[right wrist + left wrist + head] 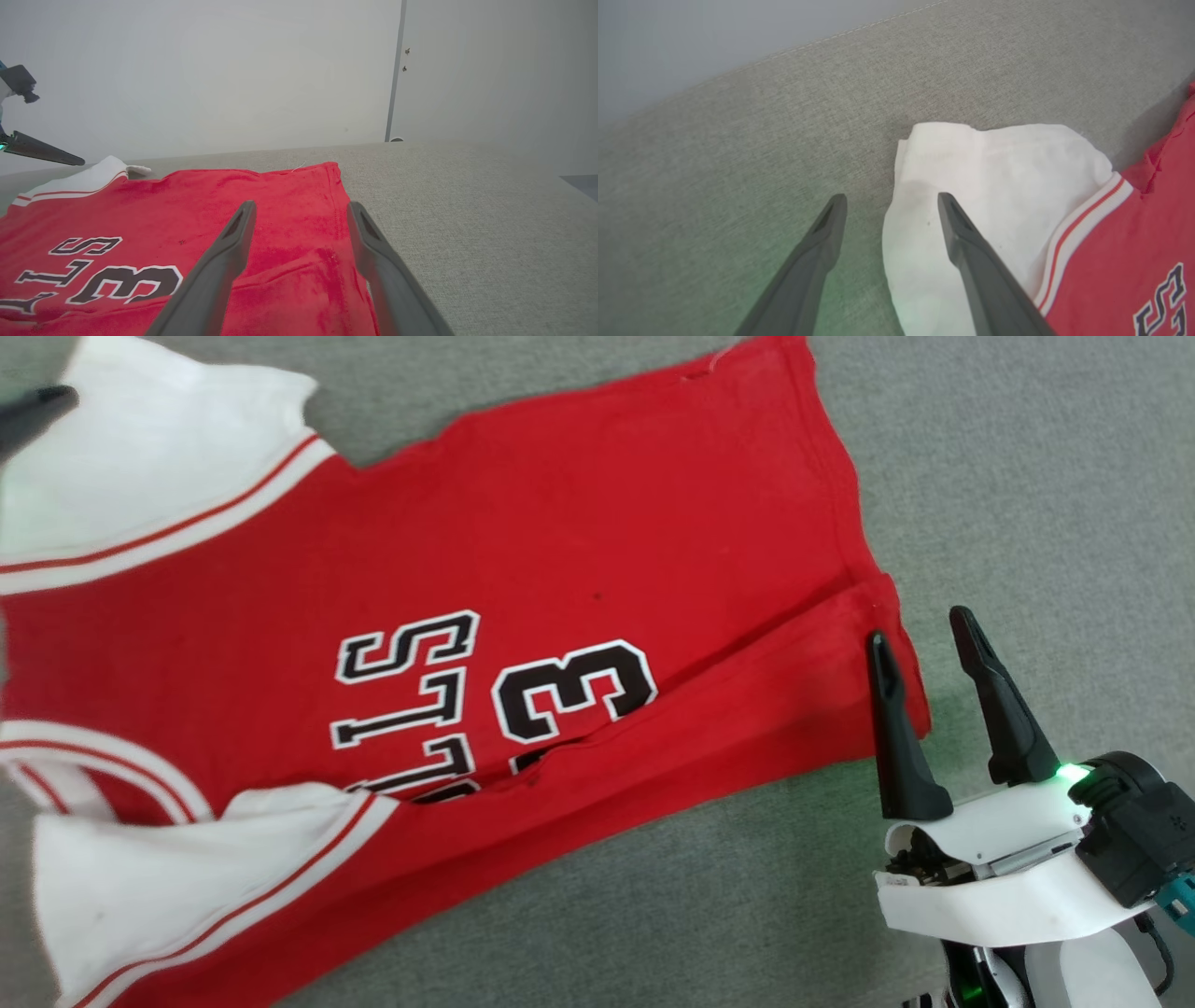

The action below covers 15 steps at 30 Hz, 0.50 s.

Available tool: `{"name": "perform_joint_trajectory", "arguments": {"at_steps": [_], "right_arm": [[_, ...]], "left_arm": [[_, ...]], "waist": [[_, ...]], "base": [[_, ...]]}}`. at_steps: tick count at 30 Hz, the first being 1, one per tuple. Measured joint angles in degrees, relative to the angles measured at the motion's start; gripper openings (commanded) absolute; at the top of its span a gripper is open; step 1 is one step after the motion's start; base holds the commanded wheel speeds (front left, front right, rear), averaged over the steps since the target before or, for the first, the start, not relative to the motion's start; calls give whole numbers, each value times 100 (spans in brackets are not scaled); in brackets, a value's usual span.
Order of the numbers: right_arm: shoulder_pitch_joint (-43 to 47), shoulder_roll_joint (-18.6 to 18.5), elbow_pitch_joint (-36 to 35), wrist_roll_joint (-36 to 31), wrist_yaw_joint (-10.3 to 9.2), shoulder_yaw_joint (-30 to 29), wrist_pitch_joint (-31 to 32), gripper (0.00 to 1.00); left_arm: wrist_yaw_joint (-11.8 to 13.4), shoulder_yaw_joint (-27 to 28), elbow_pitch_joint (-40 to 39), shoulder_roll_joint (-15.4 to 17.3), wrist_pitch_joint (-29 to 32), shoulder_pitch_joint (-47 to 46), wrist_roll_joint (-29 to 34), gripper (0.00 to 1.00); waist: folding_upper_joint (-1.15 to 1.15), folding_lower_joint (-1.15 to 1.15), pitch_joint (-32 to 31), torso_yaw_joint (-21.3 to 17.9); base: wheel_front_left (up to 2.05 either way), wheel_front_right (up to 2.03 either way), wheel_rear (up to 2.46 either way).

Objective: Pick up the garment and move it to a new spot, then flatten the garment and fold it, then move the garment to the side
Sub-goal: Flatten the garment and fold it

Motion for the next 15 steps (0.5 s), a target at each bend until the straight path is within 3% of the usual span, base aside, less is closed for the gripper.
{"name": "perform_joint_trajectory", "arguments": {"at_steps": [9,10,11,12,15], "right_arm": [[-46,0,-125,138,0,107,-1,100],[-45,0,-134,142,0,107,-1,100],[-45,0,-144,142,0,103,-1,100],[-45,0,-145,142,0,99,-1,100],[-73,0,-102,53,0,113,-1,100]], "left_arm": [[1,-415,-144,167,414,-308,-309,100],[1,-444,-171,182,436,-341,-350,80],[1,-457,-189,185,450,-358,-448,31],[2,-468,-207,192,458,-370,-520,0],[2,-527,-254,170,482,-397,-658,0]], "waist": [[0,0,308,-276],[0,0,328,-288],[0,0,346,-295],[0,0,358,-294],[0,0,368,-258]], "base": [[0,0,0],[0,0,0],[0,0,0],[0,0,0],[0,0,0]]}}
